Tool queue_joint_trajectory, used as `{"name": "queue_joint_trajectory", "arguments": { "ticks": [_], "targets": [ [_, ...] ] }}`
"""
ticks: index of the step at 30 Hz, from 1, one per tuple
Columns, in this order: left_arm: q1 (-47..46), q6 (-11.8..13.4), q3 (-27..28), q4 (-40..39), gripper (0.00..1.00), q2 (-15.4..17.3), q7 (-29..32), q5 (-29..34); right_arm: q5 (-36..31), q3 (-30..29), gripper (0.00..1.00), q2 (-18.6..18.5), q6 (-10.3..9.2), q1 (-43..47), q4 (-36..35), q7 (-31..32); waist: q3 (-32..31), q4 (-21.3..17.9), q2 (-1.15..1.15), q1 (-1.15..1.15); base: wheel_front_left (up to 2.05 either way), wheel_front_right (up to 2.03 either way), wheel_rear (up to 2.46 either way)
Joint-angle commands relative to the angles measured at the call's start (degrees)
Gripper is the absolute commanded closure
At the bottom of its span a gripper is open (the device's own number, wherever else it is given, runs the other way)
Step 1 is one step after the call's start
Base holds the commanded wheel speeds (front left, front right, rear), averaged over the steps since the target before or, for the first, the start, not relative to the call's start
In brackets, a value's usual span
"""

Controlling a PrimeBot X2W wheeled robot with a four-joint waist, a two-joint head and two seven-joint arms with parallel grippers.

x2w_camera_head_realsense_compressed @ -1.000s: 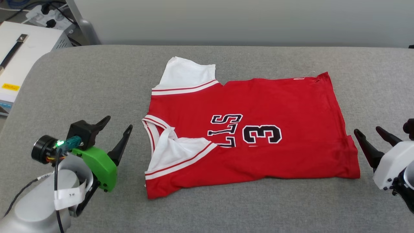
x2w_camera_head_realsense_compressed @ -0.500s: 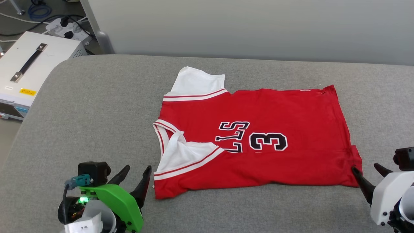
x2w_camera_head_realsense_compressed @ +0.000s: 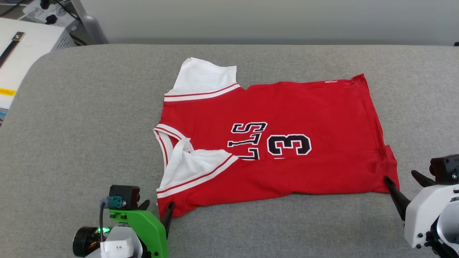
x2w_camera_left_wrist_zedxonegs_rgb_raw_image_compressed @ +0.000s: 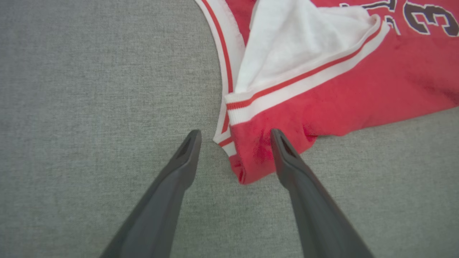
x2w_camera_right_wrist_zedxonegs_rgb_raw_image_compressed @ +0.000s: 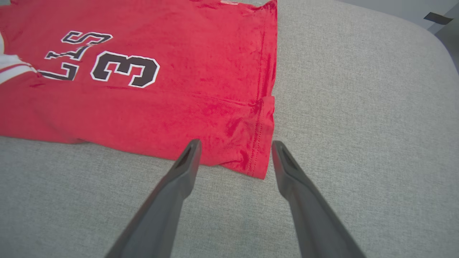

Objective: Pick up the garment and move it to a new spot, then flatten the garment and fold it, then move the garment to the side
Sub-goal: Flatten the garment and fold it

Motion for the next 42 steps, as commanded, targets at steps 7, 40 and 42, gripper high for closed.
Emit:
{"name": "queue_joint_trajectory", "arguments": {
  "ticks": [7,40,42],
  "targets": [
    [-2.1,0.4,-0.6,5.8,0.00,-1.0,1.1,0.9,-0.4,0.1,0.00,0.3,-0.05,-0.2,-1.4,0.2,4.0,-2.8,0.00,0.00,0.00,0.00,0.00],
    [-5.1,0.6,1.4,-12.5,1.00,5.0,4.9,0.6,-10.2,-5.3,0.00,6.1,-0.05,-10.4,17.9,5.1,4.8,2.2,0.00,0.00,0.00,0.00,0.00],
    [-4.9,0.9,1.4,-13.1,1.00,5.5,5.3,0.5,-10.0,-5.5,0.00,7.3,-0.05,-11.1,19.2,5.0,5.2,2.1,0.00,0.00,0.00,0.00,0.00]
  ]
}}
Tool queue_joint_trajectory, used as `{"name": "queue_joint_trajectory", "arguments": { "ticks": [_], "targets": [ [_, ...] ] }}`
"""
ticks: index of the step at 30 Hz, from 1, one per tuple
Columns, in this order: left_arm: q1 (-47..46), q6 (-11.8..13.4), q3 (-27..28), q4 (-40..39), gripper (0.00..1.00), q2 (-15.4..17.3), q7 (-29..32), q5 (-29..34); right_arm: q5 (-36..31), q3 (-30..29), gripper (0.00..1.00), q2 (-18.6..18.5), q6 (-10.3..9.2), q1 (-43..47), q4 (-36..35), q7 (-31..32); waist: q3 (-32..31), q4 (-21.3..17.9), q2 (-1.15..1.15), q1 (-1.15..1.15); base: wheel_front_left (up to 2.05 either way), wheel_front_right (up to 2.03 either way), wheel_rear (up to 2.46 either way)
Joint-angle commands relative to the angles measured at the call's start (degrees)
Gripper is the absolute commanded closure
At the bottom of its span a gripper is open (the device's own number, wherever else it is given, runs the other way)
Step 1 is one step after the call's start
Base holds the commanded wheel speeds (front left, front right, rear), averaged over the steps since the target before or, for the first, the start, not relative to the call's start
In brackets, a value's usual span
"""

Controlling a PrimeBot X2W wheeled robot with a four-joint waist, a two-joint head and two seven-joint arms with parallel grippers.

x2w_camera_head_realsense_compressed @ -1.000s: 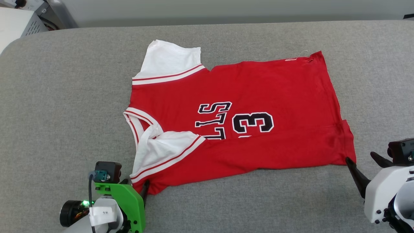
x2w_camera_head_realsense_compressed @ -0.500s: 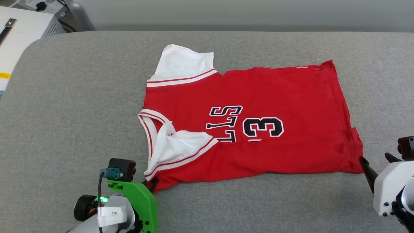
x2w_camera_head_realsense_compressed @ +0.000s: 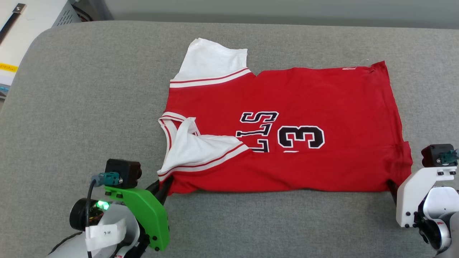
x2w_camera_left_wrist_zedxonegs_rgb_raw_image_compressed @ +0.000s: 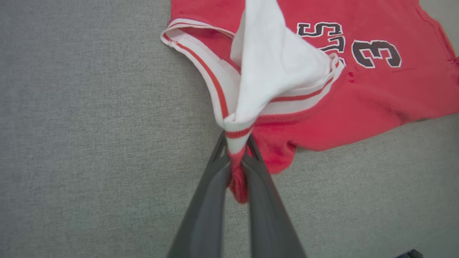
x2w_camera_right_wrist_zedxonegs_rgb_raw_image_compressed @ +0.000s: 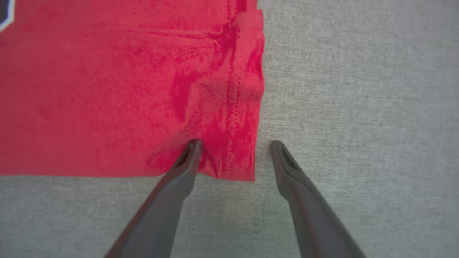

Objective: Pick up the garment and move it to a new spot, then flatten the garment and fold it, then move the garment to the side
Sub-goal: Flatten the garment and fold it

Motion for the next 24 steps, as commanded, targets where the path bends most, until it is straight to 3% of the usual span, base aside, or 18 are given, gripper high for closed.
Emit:
{"name": "queue_joint_trajectory", "arguments": {
  "ticks": [1,4,5,6,7,8,9,16,24],
  "targets": [
    [-0.3,0.4,0.0,-0.4,1.00,0.5,0.3,0.5,-0.2,0.2,0.00,0.5,-0.04,-1.1,0.8,0.0,0.6,-0.1,0.00,0.00,0.00,0.00,0.00],
    [-0.2,0.7,-0.2,-0.7,1.00,0.9,0.7,0.7,-0.2,-0.3,0.00,1.0,-0.04,-1.6,2.9,-0.2,1.1,-0.1,0.00,0.00,0.00,0.00,0.00],
    [-0.2,0.7,-0.2,-0.8,1.00,0.8,0.7,0.5,0.4,-0.6,0.09,1.5,-0.04,-1.8,3.7,-0.1,1.2,-0.1,0.00,0.00,0.00,0.00,0.00],
    [0.0,0.7,-0.1,-0.8,1.00,0.8,0.7,0.3,0.9,-0.7,0.30,1.8,-0.04,-2.0,4.4,0.1,1.2,-0.2,0.00,0.00,0.00,0.00,0.00],
    [0.1,0.5,0.0,-0.6,1.00,0.7,0.8,-0.1,1.2,-0.7,0.71,1.9,-0.04,-2.2,5.1,0.3,1.2,-0.2,0.00,0.00,0.00,0.00,0.00],
    [0.2,0.4,0.0,-0.4,1.00,0.7,0.9,-0.3,1.3,-0.6,0.96,1.7,-0.04,-2.3,5.5,0.3,1.2,-0.3,0.00,0.00,0.00,0.00,0.00],
    [0.3,0.2,0.0,-0.1,1.00,0.8,1.0,-0.5,1.3,-0.5,1.00,1.6,-0.04,-2.4,6.0,0.1,1.1,-0.3,0.00,0.00,0.00,0.00,0.00],
    [2.3,-1.5,-0.9,3.0,1.00,1.3,2.4,-2.9,2.3,-2.2,1.00,0.0,-0.04,-1.5,6.7,-1.3,-2.7,-1.5,0.00,0.00,0.00,0.00,0.00],
    [5.0,-2.8,-2.7,4.8,1.00,3.2,5.4,-4.8,5.3,-2.1,1.00,-1.5,-0.04,2.7,1.9,1.7,-6.5,-2.7,0.00,0.00,0.00,0.00,0.00]
  ]
}}
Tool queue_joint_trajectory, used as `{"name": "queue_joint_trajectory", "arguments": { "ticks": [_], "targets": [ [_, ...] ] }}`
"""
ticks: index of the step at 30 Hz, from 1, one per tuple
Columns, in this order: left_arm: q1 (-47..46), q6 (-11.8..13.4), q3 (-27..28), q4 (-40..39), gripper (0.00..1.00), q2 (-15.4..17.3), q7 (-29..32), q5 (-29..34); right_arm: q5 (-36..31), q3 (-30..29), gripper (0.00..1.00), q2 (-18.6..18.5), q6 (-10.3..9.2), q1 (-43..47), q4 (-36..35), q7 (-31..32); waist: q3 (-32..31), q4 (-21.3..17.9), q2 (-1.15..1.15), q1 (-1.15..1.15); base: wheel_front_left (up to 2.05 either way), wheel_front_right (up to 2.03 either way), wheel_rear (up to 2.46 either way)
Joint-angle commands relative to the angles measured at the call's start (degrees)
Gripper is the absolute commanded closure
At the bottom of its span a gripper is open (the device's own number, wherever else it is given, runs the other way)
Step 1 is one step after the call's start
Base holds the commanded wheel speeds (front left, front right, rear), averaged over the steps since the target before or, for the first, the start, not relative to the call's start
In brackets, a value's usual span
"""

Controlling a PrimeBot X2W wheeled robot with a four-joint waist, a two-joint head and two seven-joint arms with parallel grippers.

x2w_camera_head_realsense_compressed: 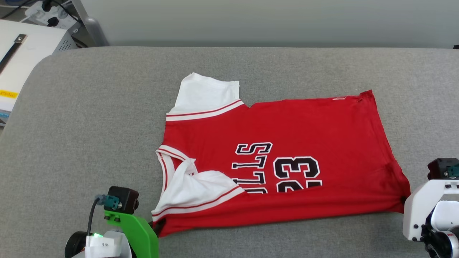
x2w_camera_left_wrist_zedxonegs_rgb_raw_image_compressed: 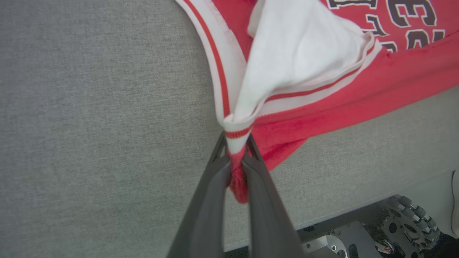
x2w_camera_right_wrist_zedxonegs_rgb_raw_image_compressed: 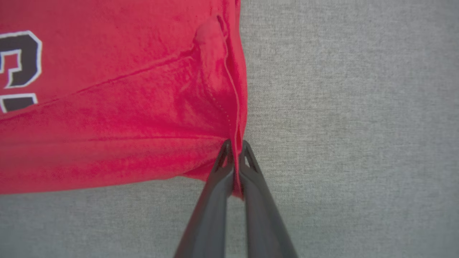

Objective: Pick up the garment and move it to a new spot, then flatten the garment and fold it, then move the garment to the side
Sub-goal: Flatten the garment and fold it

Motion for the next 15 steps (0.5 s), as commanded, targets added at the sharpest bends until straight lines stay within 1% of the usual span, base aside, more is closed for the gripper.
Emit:
{"name": "queue_joint_trajectory", "arguments": {
  "ticks": [1,5,8,12,15],
  "targets": [
    [1.3,-0.1,0.0,0.2,1.00,1.1,0.3,-0.7,0.8,-0.1,1.00,-1.1,-0.08,1.5,-1.3,0.9,-1.7,-0.8,0.00,0.00,0.00,0.00,0.00],
    [3.0,-0.3,-0.8,0.0,1.00,1.5,1.2,-1.6,2.8,0.3,1.00,-2.3,-0.08,5.3,-5.5,4.5,-2.7,-1.0,0.00,0.00,0.00,0.00,0.00],
    [3.9,-0.6,-1.5,0.5,1.00,1.3,1.4,-1.9,3.3,-0.5,1.00,-2.4,-0.08,8.4,-8.2,7.2,-3.1,-1.1,0.00,0.00,0.00,0.00,0.00],
    [4.5,-1.3,-2.1,2.1,1.00,0.3,0.9,-2.0,3.2,-1.8,1.00,-1.2,-0.08,11.8,-10.3,9.4,-3.3,-1.3,0.00,0.00,0.00,0.00,0.00],
    [4.5,-2.9,-2.7,3.5,1.00,-0.7,1.0,-2.2,3.5,-2.0,1.00,0.1,-0.08,12.9,-10.3,9.2,-3.5,-1.4,0.00,0.00,0.00,0.00,0.00]
  ]
}}
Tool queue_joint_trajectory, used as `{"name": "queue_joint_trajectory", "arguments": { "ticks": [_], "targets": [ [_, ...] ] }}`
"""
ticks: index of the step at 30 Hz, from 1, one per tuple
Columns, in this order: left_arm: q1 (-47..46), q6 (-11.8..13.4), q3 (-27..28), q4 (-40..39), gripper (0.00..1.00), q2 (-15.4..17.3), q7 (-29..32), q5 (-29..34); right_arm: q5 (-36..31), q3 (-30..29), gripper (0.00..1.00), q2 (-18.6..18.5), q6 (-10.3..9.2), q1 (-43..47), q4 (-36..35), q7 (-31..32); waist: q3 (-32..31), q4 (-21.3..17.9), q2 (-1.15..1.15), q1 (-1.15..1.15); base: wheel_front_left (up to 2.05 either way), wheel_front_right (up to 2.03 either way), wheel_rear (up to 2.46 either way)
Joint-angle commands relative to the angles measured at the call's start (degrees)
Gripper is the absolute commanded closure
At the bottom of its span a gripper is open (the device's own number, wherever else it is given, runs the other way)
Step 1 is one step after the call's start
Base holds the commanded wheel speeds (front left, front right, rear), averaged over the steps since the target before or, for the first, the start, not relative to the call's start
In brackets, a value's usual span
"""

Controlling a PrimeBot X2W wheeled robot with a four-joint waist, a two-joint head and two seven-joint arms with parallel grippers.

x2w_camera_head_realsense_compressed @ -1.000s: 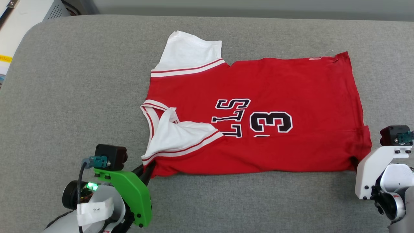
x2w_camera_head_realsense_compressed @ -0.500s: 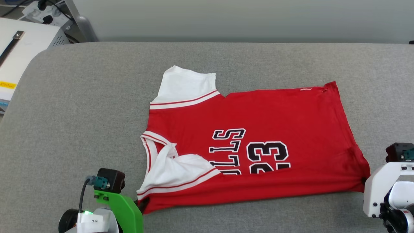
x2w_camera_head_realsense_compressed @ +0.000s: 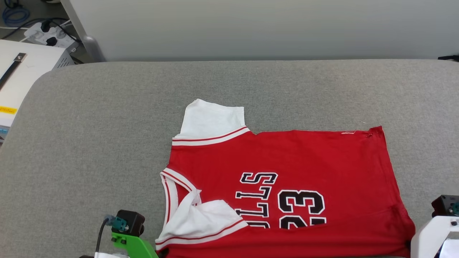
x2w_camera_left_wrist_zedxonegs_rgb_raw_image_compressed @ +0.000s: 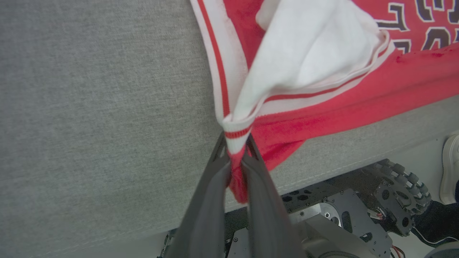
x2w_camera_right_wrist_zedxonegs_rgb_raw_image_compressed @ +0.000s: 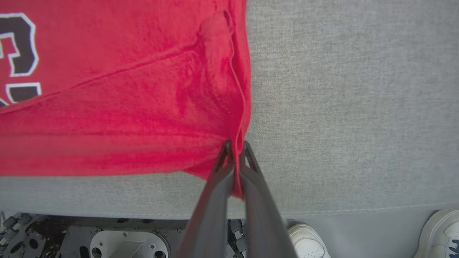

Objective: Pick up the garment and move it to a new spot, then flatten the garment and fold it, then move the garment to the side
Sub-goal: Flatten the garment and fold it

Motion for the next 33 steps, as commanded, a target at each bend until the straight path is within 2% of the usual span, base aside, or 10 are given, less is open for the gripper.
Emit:
{"name": "queue_joint_trajectory", "arguments": {
  "ticks": [1,3,4,5,6,14,22,25,28,33],
  "targets": [
    [0.8,-0.7,0.0,1.0,1.00,-0.3,-0.4,-0.9,1.1,-0.3,1.00,0.6,-0.09,0.6,0.3,-0.6,-0.1,-0.1,0.00,0.00,0.00,0.00,0.00],
    [0.9,-1.4,-0.3,2.3,1.00,-0.8,-0.6,-0.9,2.4,-0.6,1.00,1.6,-0.09,0.5,1.4,-1.3,-0.3,-0.1,0.00,0.00,0.00,0.00,0.00],
    [0.8,-1.6,-0.3,2.9,0.67,-1.1,-0.9,-0.6,2.2,-0.3,1.00,1.3,-0.09,0.6,1.8,-1.6,-0.4,-0.1,0.00,0.00,0.00,0.00,0.00],
    [0.6,-1.7,-0.5,3.6,0.03,-1.3,-1.3,-0.3,2.1,-0.1,0.83,1.1,-0.09,0.7,2.1,-2.3,-0.5,-0.1,0.00,0.00,0.00,0.00,0.00],
    [0.6,-1.8,-0.4,4.1,0.00,-1.5,-1.6,-0.2,2.2,-0.2,0.00,1.1,-0.09,0.6,2.3,-3.0,-0.7,-0.1,0.00,0.00,0.00,0.00,0.00],
    [-0.2,-1.4,2.2,5.9,0.00,-3.4,-8.1,1.3,2.7,-0.5,0.00,0.5,-0.09,0.5,0.7,-11.2,-3.0,1.1,0.00,0.00,0.00,0.00,0.00],
    [-0.9,0.3,8.4,5.8,0.00,-6.1,-23.7,4.7,4.6,1.1,0.00,-0.2,-0.09,-0.5,-5.0,-27.3,-4.7,1.9,0.00,0.00,0.00,0.00,0.00],
    [-1.1,0.1,9.8,6.0,0.00,-7.0,-27.6,8.1,4.5,1.7,0.00,-0.7,-0.09,-0.3,-5.8,-33.8,-4.8,2.2,0.00,0.00,0.00,0.00,0.00],
    [-0.5,-1.6,13.1,4.5,0.00,-9.5,-28.8,11.7,4.1,2.9,0.00,-0.9,-0.09,0.0,-6.2,-39.5,-4.7,2.3,0.00,0.00,0.00,0.00,0.00],
    [4.8,-7.1,25.1,-0.7,0.00,-17.3,-28.9,23.0,2.8,4.2,0.00,-0.2,-0.09,0.0,-6.6,-48.8,-3.9,2.4,0.00,0.00,0.00,0.00,0.00]
  ]
}}
